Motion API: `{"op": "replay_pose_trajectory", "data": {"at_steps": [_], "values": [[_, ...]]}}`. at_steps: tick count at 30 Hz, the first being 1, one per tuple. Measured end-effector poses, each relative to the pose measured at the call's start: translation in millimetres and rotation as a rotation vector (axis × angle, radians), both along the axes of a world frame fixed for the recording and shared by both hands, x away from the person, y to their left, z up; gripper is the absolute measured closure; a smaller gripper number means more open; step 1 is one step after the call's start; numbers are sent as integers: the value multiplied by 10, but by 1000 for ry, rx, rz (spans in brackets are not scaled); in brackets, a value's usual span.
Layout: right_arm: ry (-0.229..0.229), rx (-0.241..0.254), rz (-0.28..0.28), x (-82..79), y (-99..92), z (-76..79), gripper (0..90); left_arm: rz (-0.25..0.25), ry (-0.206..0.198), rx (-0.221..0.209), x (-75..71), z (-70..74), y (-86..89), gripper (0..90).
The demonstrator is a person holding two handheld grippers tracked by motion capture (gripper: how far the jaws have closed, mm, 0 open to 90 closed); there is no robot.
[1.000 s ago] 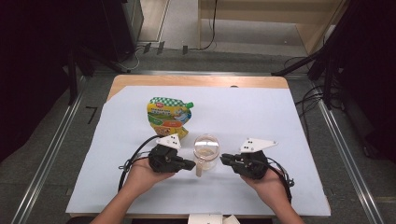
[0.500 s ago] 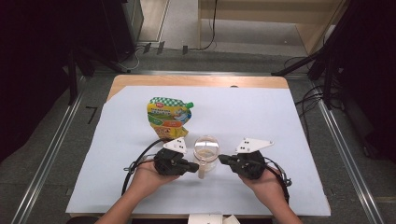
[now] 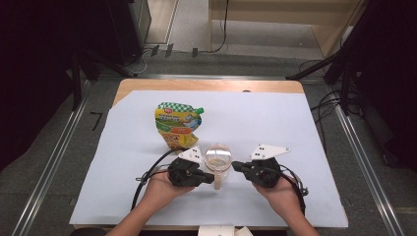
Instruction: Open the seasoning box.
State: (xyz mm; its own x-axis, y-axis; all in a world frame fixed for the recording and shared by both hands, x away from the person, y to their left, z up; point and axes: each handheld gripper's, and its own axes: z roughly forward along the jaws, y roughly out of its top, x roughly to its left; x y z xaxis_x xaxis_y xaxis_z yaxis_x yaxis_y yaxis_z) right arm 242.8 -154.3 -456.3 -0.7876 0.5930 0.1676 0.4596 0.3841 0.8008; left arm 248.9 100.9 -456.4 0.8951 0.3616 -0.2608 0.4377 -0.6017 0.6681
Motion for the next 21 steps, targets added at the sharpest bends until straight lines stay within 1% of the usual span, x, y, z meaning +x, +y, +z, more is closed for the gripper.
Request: {"op": "replay_pose_trajectory", "data": {"at_steps": [3, 4, 6, 7, 9, 11, 15, 17, 18, 20, 21], "values": [[5, 1, -7, 1, -7, 0, 900, -2, 4, -7, -3, -8, -34, 900], [3, 3, -9, 5, -13, -2, 900, -3, 9, -17, -3, -17, -53, 900], [5, 5, -17, 12, -24, -3, 900, -1, 28, -18, 5, -23, -83, 900], [8, 5, -20, 16, -31, -3, 900, -1, 37, -27, 7, -33, -101, 900], [12, 3, -30, 17, -40, -3, 900, -7, 33, -17, 2, -41, -138, 900], [17, -6, -28, 17, -40, -11, 900, -12, 36, -16, 9, -43, -149, 897], [15, -8, -18, -32, -41, 11, 900, -7, 55, -27, 36, -23, -92, 843], [16, -5, -18, -85, -49, 41, 900, -13, 55, -27, 34, -6, -63, 816], [13, -3, -18, -125, -58, 60, 900, -15, 61, -26, 28, 24, -26, 790], [12, -1, -16, -148, -60, 67, 900, -14, 59, -23, 24, 41, -5, 774], [14, 3, -16, -174, -59, 73, 900, -15, 49, -17, 22, 60, 19, 758]]}}
